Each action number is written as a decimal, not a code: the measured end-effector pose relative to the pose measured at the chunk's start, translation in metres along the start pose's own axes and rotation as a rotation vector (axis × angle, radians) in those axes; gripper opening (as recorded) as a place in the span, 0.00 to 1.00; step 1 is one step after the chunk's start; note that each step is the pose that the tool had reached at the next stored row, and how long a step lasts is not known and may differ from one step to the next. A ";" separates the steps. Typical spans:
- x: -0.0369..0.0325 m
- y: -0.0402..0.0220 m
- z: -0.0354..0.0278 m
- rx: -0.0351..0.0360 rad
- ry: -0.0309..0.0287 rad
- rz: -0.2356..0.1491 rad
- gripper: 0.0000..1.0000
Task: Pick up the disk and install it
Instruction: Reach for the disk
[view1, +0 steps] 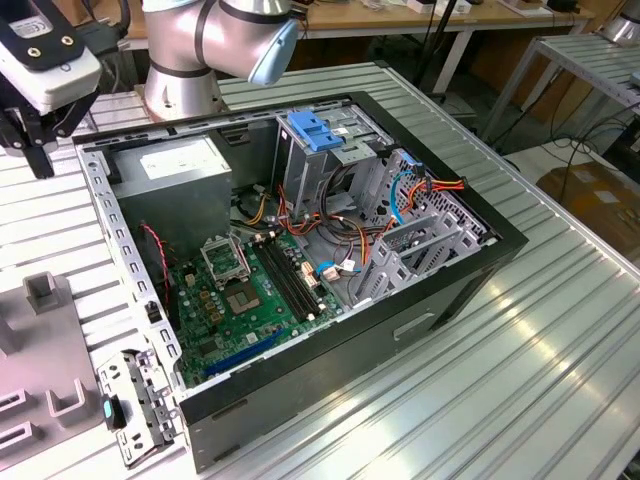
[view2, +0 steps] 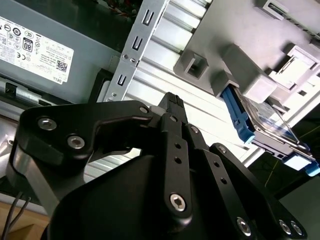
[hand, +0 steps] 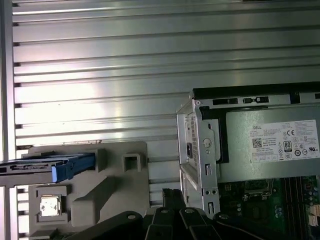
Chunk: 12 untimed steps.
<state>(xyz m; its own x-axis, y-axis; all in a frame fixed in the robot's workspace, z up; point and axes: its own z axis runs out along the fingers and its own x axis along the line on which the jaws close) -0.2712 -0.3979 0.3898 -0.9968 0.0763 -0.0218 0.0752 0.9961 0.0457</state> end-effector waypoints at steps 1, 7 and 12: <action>0.0017 -0.0001 0.0000 0.0000 0.0000 0.000 0.11; 0.0143 -0.0011 -0.0003 0.0000 0.0000 0.000 0.11; 0.0235 -0.0018 -0.0005 0.0001 0.0000 0.000 0.11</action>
<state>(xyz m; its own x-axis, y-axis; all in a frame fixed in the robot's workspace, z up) -0.2947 -0.3979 0.3897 -0.9968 0.0763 -0.0218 0.0752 0.9961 0.0456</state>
